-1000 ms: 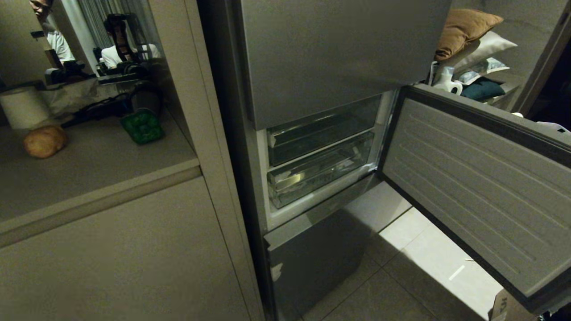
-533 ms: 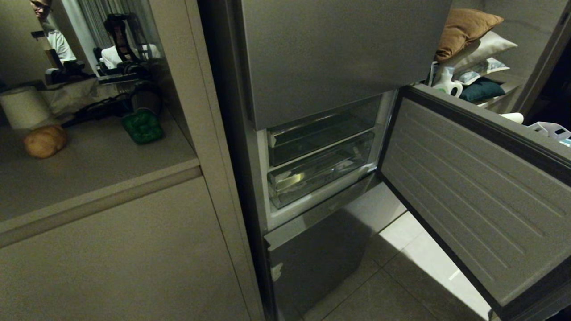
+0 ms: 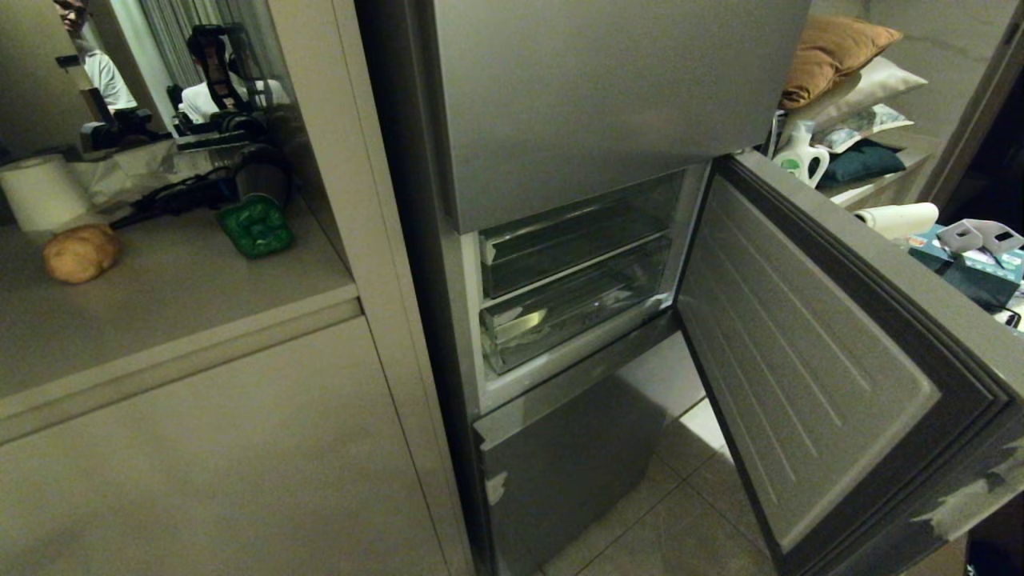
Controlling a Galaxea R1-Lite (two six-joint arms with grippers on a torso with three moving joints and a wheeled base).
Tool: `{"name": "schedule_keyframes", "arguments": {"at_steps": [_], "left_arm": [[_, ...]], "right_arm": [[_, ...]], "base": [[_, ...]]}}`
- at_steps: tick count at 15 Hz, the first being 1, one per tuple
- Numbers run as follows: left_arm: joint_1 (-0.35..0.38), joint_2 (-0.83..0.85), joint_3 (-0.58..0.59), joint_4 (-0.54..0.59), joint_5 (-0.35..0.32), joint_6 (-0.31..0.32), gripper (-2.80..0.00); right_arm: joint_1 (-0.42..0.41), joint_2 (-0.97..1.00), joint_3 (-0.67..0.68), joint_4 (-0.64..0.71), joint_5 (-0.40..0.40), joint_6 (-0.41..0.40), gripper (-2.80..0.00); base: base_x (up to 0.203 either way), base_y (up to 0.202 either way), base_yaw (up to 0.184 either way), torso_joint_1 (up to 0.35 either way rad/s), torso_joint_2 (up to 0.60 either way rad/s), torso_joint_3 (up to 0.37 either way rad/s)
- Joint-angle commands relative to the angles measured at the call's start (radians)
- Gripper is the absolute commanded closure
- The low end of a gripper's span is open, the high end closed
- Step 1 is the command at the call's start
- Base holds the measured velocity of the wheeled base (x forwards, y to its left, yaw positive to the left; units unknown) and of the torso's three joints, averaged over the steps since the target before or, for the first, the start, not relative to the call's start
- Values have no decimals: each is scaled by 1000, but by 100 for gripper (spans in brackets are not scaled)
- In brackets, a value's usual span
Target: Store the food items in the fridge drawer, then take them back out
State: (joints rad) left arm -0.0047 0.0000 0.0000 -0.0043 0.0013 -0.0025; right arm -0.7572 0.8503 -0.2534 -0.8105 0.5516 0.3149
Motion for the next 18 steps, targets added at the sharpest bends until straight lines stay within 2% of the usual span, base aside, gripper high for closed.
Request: {"name": "schedule_keyframes", "arguments": {"at_steps": [1,4,6,8,11,12,14,16,18], "left_arm": [[0,2,0,0,0,-1,0],[0,2,0,0,0,-1,0],[0,2,0,0,0,-1,0],[0,2,0,0,0,-1,0],[0,2,0,0,-1,-1,0],[0,2,0,0,0,-1,0],[0,2,0,0,0,-1,0],[0,2,0,0,0,0,0],[0,2,0,0,0,-1,0]], "right_arm": [[78,-113,-1,4,-23,1,0],[143,-112,3,44,-32,1,0],[268,-71,-4,117,-91,1,0],[473,3,-25,163,-202,1,0],[826,165,-69,187,-446,4,0],[908,247,-85,191,-509,8,0],[965,385,-115,195,-555,25,0],[984,442,-152,203,-469,41,0],[985,510,-183,199,-434,45,0]], "base": [[0,0,0,0,0,0],[0,0,0,0,0,0],[0,0,0,0,0,0],[0,0,0,0,0,0],[0,0,0,0,0,0],[0,0,0,0,0,0],[0,0,0,0,0,0],[0,0,0,0,0,0],[0,0,0,0,0,0]]}}
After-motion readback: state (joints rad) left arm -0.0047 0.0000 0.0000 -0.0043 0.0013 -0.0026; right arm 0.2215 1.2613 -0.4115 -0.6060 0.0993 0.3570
